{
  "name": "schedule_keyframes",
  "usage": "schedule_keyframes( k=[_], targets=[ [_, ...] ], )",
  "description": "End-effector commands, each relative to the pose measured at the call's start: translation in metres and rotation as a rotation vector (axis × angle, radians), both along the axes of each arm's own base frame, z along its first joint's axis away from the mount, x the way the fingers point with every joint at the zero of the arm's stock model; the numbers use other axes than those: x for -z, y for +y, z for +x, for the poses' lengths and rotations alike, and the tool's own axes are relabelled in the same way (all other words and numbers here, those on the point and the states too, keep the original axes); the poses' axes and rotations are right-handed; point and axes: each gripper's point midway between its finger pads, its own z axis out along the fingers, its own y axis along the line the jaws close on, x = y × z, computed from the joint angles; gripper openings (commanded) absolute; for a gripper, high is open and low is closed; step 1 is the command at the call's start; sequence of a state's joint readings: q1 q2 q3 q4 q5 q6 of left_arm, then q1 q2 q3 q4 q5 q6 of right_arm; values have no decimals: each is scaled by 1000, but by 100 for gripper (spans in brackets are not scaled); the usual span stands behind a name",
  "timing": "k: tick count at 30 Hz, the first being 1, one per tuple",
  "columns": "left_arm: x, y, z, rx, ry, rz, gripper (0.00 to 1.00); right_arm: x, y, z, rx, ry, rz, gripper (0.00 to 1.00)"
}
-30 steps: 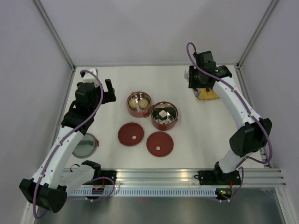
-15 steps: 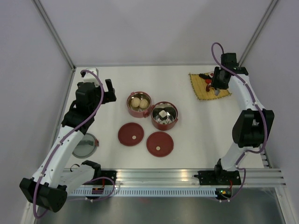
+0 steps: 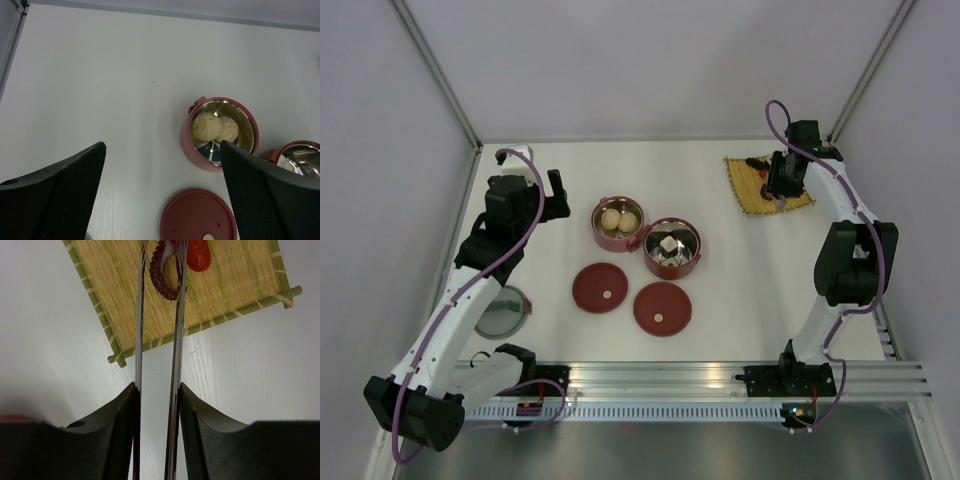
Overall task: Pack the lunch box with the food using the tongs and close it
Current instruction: Pick up the fake food from the plate.
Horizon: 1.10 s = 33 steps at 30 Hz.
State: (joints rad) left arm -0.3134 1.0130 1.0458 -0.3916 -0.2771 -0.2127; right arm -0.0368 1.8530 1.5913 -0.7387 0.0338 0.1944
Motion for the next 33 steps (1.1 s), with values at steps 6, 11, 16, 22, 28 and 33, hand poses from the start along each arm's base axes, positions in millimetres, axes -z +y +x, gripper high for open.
schedule_keyframes(
  k=[6,11,16,22,28,33],
  targets=[
    [-12,-3,3,15,-28,-17,100,1,2,2,-27,-7,0,45],
    [-11,-4,3,16,-27,-17,100,-4,2,-8,-41,-1,-6,45],
    [-12,-5,3,25,-29,-20,100,-10,13,-13,-111,-16,35,45],
    [-13,-4,2,20,-32,-20,100,-2,14,-17,-125,8,35,45],
    [-12,-4,2,20,-29,-19,100,11,5,-18,-130,71,-26,45],
    [-12,-4,3,18,-28,-16,100,11,1,-16,-139,103,-82,45]
  ],
)
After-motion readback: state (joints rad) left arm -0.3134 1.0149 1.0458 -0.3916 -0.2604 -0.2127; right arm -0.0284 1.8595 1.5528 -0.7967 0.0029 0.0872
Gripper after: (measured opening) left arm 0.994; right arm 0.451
